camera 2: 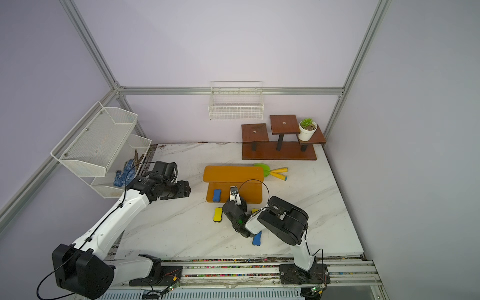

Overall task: Remove the whiteboard erasers from the shelf
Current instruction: Pick up the whiteboard eraser from the shelf, then place the whiteboard eraser at the center of the board.

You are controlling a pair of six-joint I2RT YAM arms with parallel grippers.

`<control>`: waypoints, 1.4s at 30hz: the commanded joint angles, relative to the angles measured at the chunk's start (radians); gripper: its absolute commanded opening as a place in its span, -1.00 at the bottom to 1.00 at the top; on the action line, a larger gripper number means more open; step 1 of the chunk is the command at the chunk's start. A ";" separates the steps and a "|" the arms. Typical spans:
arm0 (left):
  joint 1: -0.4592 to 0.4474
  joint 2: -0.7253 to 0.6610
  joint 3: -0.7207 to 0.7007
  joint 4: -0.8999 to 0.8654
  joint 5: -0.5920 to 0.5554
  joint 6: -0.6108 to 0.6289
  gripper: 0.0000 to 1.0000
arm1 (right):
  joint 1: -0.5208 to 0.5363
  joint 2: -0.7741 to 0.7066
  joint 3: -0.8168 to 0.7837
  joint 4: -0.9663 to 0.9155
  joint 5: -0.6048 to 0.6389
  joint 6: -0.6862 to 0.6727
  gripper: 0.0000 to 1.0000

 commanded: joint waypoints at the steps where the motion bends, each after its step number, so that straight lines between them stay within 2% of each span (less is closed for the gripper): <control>1: 0.007 -0.018 -0.017 0.020 -0.008 0.030 0.49 | -0.005 -0.048 -0.033 0.028 0.002 -0.012 -0.24; 13: 0.008 -0.023 -0.017 0.020 -0.011 0.029 0.49 | -0.001 -0.150 -0.112 0.038 -0.035 0.004 -0.34; 17: 0.009 -0.024 -0.016 0.020 -0.012 0.030 0.49 | 0.026 -0.198 -0.118 -0.039 -0.021 0.037 -0.34; 23: 0.014 -0.022 -0.011 0.022 0.007 0.034 0.49 | 0.125 -0.336 -0.157 -0.238 0.068 0.135 -0.34; 29: 0.013 -0.039 -0.007 0.023 0.005 0.034 0.49 | 0.278 -0.510 -0.171 -0.564 0.152 0.329 -0.33; 34: 0.013 -0.057 -0.014 0.025 0.010 0.034 0.49 | 0.445 -0.608 -0.171 -0.868 0.237 0.560 -0.33; 39: 0.013 -0.065 -0.019 0.031 0.021 0.038 0.49 | 0.592 -0.600 -0.136 -1.073 0.225 0.778 -0.34; 42: 0.012 -0.066 -0.020 0.031 0.027 0.040 0.49 | 0.635 -0.553 -0.125 -1.124 0.200 0.879 -0.33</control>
